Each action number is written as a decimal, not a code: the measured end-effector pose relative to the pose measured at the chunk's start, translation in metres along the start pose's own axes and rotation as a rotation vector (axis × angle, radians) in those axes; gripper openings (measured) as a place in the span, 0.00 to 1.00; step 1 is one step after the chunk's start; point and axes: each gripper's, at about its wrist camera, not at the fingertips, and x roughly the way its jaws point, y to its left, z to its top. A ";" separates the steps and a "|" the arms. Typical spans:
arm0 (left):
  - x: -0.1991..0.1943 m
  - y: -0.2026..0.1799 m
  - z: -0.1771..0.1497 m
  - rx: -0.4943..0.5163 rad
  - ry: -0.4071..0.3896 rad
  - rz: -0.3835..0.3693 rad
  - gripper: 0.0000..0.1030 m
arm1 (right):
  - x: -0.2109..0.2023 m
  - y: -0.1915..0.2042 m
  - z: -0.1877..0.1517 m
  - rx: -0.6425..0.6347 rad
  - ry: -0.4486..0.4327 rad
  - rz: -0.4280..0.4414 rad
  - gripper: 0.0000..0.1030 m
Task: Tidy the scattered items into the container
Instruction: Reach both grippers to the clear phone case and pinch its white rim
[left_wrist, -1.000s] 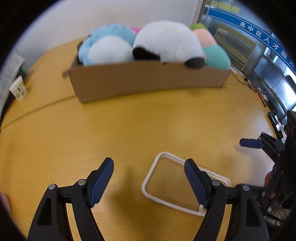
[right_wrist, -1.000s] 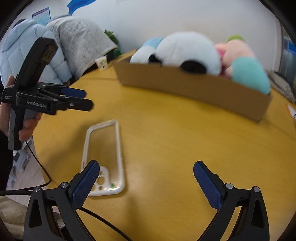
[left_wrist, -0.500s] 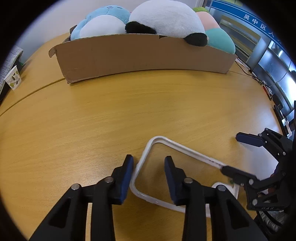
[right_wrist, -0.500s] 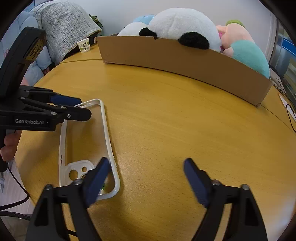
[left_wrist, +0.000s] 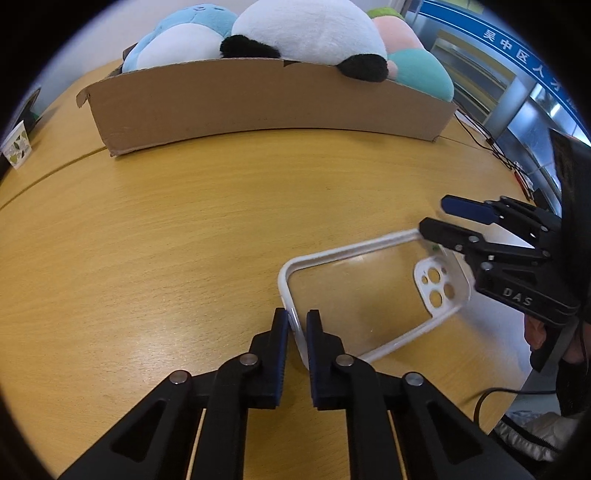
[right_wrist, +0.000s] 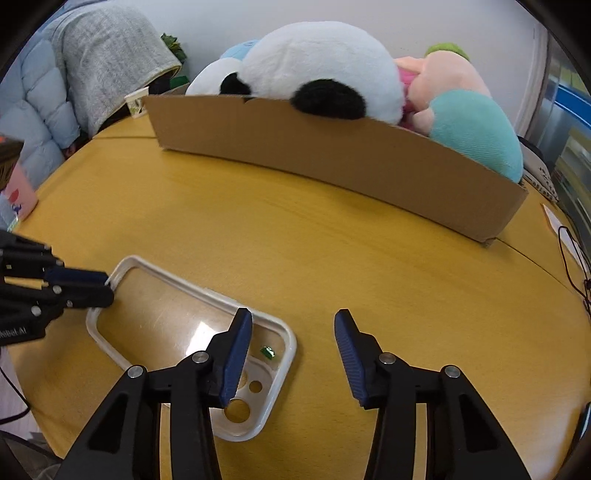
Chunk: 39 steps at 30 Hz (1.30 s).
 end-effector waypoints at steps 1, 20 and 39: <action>0.000 0.001 0.000 -0.011 0.001 -0.003 0.08 | -0.004 -0.001 0.000 0.006 -0.010 -0.006 0.49; 0.000 -0.004 0.004 -0.044 0.003 0.001 0.07 | -0.011 0.005 -0.022 0.057 0.039 -0.034 0.51; -0.004 0.004 0.009 -0.120 -0.062 -0.087 0.61 | -0.027 -0.042 -0.017 0.180 -0.043 0.006 0.85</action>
